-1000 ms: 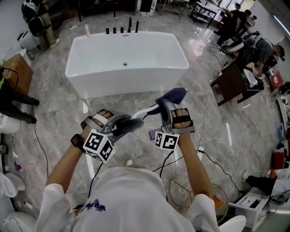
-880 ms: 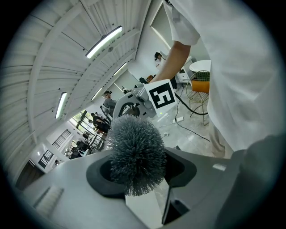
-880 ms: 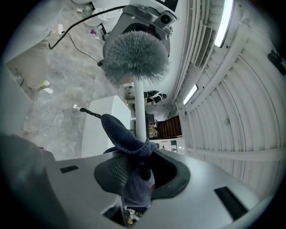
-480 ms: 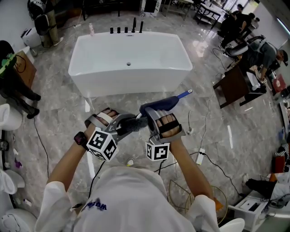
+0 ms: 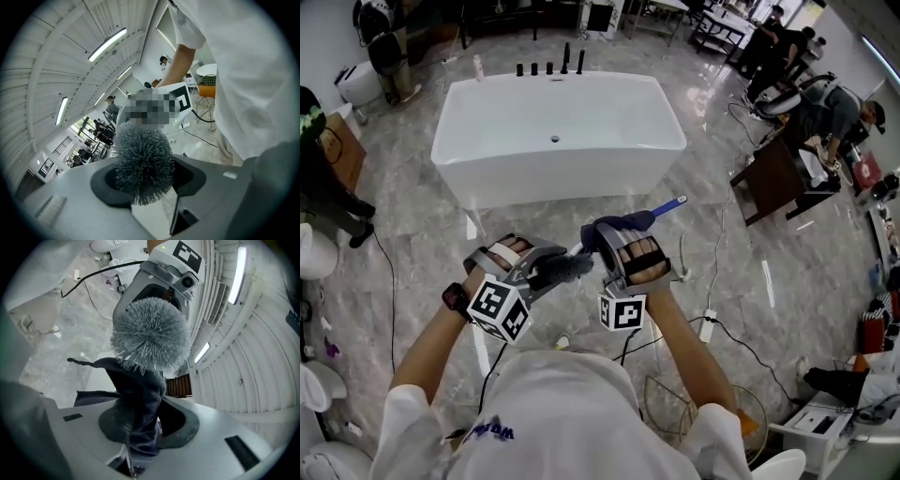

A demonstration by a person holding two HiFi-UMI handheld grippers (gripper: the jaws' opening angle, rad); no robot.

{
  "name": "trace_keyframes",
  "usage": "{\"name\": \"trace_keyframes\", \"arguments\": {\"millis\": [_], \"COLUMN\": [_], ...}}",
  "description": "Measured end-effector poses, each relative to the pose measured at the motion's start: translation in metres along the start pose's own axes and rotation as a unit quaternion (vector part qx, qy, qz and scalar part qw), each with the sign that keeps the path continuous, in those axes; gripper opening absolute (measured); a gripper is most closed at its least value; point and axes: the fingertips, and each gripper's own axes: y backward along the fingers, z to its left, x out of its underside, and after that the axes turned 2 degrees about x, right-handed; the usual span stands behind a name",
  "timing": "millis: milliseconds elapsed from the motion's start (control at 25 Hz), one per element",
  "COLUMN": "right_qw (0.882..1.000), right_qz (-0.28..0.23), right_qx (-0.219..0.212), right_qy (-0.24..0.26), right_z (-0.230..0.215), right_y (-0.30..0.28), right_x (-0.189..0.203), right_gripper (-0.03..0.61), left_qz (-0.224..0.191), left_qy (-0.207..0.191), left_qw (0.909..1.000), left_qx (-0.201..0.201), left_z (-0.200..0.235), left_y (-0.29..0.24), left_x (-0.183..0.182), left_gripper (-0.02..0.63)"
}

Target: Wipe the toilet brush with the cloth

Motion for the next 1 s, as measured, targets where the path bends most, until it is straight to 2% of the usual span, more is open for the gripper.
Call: {"name": "trace_keyframes", "arguments": {"millis": [640, 760, 1000], "right_qw": [0.995, 0.995, 0.999], "right_qz": [0.099, 0.094, 0.036], "right_qx": [-0.007, -0.007, 0.001], "right_qy": [-0.013, -0.015, -0.005], "right_z": [0.004, -0.001, -0.009], "right_y": [-0.006, -0.006, 0.001], "right_x": [0.084, 0.075, 0.028], "right_gripper": [0.1, 0.1, 0.098], "left_qz": [-0.004, -0.008, -0.011], "left_qy": [0.005, 0.004, -0.001], "left_qw": [1.0, 1.0, 0.9999], "left_qx": [-0.002, -0.003, -0.003], "left_z": [-0.006, -0.004, 0.002], "left_y": [0.015, 0.015, 0.011], "left_x": [0.011, 0.009, -0.002], "left_gripper": [0.215, 0.215, 0.215]}}
